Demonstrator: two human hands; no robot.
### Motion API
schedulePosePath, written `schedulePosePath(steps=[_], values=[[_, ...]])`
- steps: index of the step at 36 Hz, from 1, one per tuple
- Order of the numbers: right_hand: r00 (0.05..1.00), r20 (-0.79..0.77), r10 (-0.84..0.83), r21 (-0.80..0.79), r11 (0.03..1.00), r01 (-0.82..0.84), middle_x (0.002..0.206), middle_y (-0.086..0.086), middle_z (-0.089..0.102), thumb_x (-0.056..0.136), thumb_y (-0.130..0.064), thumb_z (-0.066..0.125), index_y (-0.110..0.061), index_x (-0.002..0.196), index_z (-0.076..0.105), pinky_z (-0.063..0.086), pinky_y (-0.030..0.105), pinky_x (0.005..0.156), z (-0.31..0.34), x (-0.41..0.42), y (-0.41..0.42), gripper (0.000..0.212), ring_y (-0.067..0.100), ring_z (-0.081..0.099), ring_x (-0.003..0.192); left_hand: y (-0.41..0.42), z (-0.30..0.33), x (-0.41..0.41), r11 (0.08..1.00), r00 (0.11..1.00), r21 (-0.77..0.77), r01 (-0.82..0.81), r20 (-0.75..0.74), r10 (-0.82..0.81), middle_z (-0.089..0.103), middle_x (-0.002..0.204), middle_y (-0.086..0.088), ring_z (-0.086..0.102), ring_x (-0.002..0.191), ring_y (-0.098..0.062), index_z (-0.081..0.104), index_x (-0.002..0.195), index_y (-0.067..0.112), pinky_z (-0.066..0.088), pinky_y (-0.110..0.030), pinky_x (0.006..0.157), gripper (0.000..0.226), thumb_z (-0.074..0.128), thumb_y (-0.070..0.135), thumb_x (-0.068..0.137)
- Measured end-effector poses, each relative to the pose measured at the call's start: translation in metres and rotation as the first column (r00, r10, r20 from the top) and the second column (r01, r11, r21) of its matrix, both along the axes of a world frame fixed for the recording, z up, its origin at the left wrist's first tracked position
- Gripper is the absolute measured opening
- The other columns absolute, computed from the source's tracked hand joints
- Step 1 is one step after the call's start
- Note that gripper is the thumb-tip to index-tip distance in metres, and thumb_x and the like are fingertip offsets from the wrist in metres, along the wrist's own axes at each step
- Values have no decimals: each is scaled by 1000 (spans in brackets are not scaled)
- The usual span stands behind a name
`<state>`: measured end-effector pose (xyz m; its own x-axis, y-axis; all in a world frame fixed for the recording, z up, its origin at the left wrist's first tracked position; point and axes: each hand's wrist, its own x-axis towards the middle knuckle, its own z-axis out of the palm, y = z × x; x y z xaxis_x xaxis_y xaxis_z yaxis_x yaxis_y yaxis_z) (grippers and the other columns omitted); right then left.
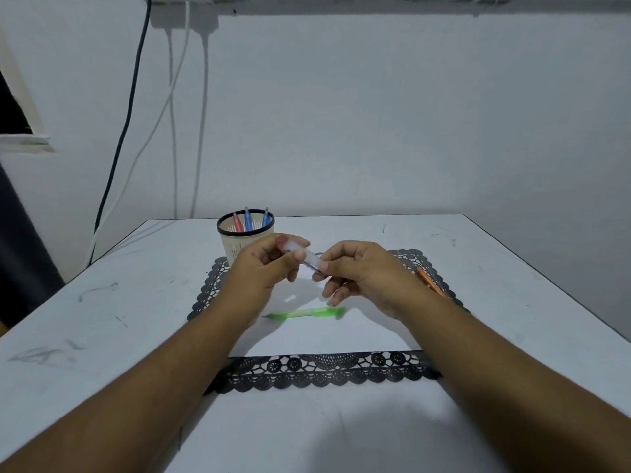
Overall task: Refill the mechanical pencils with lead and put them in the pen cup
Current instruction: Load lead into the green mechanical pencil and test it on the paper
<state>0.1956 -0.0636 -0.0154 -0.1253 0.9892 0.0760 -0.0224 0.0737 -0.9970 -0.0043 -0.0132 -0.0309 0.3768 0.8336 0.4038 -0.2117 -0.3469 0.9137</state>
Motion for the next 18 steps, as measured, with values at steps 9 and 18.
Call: schedulePosePath(steps=[9,18], values=[[990,-66,121,-70,990,-126,98,21,75,98,-15,68,-2,102,69,58,27,55,-4,-12,-3,14,23,70,66,-1,-5,3,998,998,-14,54,-31,-55,69,89,-9,59,79,-20,76,97,17,48,-38,78,23,79,33,82],[938,88,-335,293,909,297,100,15,72,98,-16,70,-16,118,72,60,30,65,-8,-5,5,21,21,70,89,-1,-4,-3,971,919,219,-96,-355,171,71,84,-1,72,70,-22,73,98,21,59,-39,72,10,78,18,89]])
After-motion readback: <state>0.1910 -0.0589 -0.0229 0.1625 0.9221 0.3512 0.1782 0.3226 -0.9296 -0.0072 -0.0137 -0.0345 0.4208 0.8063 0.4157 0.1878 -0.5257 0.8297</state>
